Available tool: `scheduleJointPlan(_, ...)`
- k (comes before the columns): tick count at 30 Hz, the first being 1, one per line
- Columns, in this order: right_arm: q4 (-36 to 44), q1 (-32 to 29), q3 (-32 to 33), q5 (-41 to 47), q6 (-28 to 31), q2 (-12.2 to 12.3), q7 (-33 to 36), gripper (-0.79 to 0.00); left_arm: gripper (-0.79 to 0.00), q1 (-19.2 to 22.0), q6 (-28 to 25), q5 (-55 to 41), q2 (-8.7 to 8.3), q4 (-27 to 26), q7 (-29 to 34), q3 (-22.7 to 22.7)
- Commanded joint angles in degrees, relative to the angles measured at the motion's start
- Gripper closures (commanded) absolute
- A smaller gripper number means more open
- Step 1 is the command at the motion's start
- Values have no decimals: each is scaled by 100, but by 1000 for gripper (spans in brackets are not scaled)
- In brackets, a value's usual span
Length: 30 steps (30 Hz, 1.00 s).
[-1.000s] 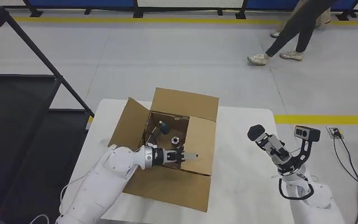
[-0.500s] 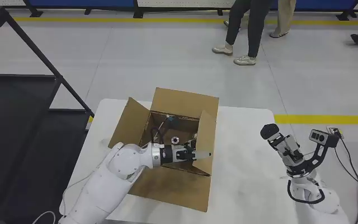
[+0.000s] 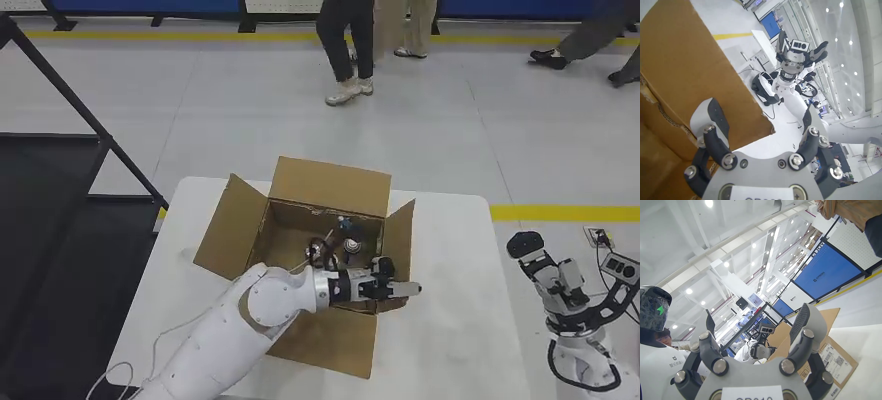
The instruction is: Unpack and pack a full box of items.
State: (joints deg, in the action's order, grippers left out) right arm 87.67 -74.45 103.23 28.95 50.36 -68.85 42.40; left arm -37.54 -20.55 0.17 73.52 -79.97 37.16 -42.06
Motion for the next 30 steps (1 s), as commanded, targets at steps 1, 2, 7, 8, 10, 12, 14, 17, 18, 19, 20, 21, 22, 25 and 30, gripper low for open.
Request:
scheduleJointPlan(1, -1, 3, -2, 2, 1, -1, -3, -785, -785, -8, -5, 1, -4, -7, -3, -8)
scheduleJointPlan(2, -1, 3, -2, 2, 1, -1, -3, -785, -785, -8, -5, 1, -4, -7, -3, -8)
scheduleJointPlan(7, -1, 3, -2, 2, 1, -1, -3, -785, -785, -8, -5, 1, -4, -7, -3, -8)
scheduleJointPlan(8, -1, 3, -2, 2, 1, -1, -3, -785, -785, -8, -5, 1, -4, -7, -3, -8)
scheduleJointPlan(10, -1, 3, -2, 2, 1, -1, -3, -785, -785, -49, 104, 91, 10, -42, -89, 11)
scheduleJointPlan(12, 45, -8, 9, -2, -60, -2, -104, -785, -785, -24, 287, 297, 46, -67, -134, 99)
scheduleJointPlan(14, 101, -26, 30, 60, -101, -6, -306, -785, -785, 23, 395, 293, 106, -1, -170, 190)
scheduleJointPlan(17, 69, -38, 72, 157, -61, -2, -443, -785, -785, 160, 597, 321, 227, 177, -204, 394)
scheduleJointPlan(18, 55, -48, 90, 168, -47, 3, -446, -785, -785, 211, 675, 303, 276, 254, -188, 478)
scheduleJointPlan(19, 48, -59, 105, 184, -26, 8, -436, -785, -785, 282, 756, 315, 326, 345, -146, 567)
scheduleJointPlan(20, 32, -72, 121, 201, -17, 13, -433, -785, -785, 348, 846, 305, 379, 446, -106, 653)
scheduleJointPlan(21, 23, -82, 134, 215, -5, 17, -434, -785, -785, 411, 893, 257, 434, 532, -89, 722)
scheduleJointPlan(22, 12, -91, 147, 219, 10, 22, -438, -785, -785, 472, 926, 239, 486, 628, -74, 790)
scheduleJointPlan(25, -23, -110, 198, 154, 32, 35, -479, -785, -785, 657, 1058, 268, 629, 883, 27, 974)
scheduleJointPlan(30, -129, -71, 321, -328, 36, 33, -956, -785, -785, 821, 1119, 346, 812, 1159, 114, 1162)
